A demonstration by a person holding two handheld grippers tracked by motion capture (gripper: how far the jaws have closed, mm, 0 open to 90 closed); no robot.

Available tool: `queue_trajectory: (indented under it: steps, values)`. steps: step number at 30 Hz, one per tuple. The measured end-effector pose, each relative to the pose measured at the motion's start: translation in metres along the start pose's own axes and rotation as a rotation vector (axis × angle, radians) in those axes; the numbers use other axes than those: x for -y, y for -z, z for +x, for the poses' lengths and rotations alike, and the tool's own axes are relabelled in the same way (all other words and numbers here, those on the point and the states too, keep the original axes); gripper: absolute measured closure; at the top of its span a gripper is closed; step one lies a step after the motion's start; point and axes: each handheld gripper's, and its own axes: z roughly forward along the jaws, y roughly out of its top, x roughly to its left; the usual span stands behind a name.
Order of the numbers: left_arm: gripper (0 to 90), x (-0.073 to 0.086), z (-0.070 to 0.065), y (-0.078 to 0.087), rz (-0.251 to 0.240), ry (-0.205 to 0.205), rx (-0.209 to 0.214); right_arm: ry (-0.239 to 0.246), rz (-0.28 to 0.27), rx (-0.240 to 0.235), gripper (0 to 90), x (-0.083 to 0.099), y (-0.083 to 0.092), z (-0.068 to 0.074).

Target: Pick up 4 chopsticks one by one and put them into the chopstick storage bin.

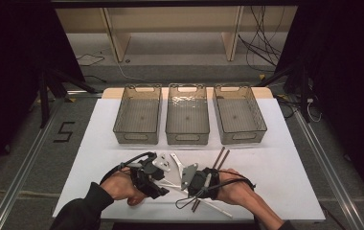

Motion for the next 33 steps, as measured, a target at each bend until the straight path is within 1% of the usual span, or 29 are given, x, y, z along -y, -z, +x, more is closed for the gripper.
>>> queue_trajectory:
  steps: [5,8,10,12,14,17,18,19,20,23,24,25,26,27,28,29,31,32,33]
  values:
    - [56.8,0.0,-0.002,-0.004,0.013,-0.019,-0.001,0.018,-0.003,-0.001,85.1,0.0,0.001,0.001]
    - [60.7,0.0,-0.002,-0.005,0.016,-0.025,0.006,0.025,-0.006,-0.003,85.1,0.0,0.001,0.002]
    - [63.8,0.0,-0.003,-0.006,0.022,-0.039,0.013,0.028,-0.008,-0.009,85.1,0.0,0.001,0.002]
    - [66.6,0.0,-0.005,-0.007,0.019,-0.043,0.019,0.032,-0.014,-0.004,85.1,0.0,0.002,0.002]
    - [70.1,0.0,-0.005,-0.006,0.027,-0.057,0.027,0.042,-0.02,0.002,85.1,0.0,0.001,0.003]
    - [76.1,-0.001,-0.005,-0.005,0.03,-0.069,0.032,0.051,-0.011,-0.008,85.1,0.0,0.002,0.004]
    - [77.4,0.0,-0.005,-0.005,0.025,-0.067,0.039,0.057,-0.012,-0.006,85.0,0.0,0.002,0.004]
    - [78.2,0.0,-0.005,-0.005,0.03,-0.076,0.046,0.064,-0.01,-0.004,85.0,0.0,0.002,0.004]
    - [79.0,0.0,-0.005,-0.005,0.035,-0.082,0.053,0.07,-0.02,-0.004,84.8,0.0,0.001,0.004]
    - [82.8,0.0,-0.008,-0.007,0.046,-0.108,0.096,0.087,-0.012,0.0,83.1,0.0,0.0,0.006]
    - [84.0,0.0,-0.01,-0.008,0.042,-0.108,0.105,0.088,-0.01,-0.001,82.0,0.001,0.0,0.005]
    - [84.5,0.0,-0.011,-0.008,0.037,-0.113,0.1,0.081,-0.01,-0.003,80.9,0.002,0.0,0.005]
    - [84.7,0.0,-0.011,-0.007,0.038,-0.122,0.098,0.058,-0.004,-0.014,78.1,0.002,0.002,0.003]
    - [84.8,0.001,-0.01,-0.007,0.033,-0.122,0.105,0.046,-0.022,-0.006,73.3,0.004,0.002,0.002]
    - [84.9,0.002,-0.008,-0.006,0.025,-0.114,0.11,0.032,-0.017,-0.004,68.1,0.005,0.005,0.0]
    - [84.9,0.002,-0.006,-0.006,0.021,-0.109,0.107,0.016,-0.033,0.014,65.8,0.006,0.008,-0.003]
    - [85.0,0.004,-0.003,-0.004,0.011,-0.09,0.088,-0.041,-0.071,0.033,58.3,0.01,0.015,-0.007]
    - [85.0,0.004,-0.001,-0.003,0.002,-0.08,0.086,-0.077,-0.099,0.043,54.1,0.012,0.019,-0.01]
    - [85.0,0.005,0.001,-0.002,-0.006,-0.068,0.074,-0.122,-0.124,0.061,51.8,0.014,0.022,-0.014]
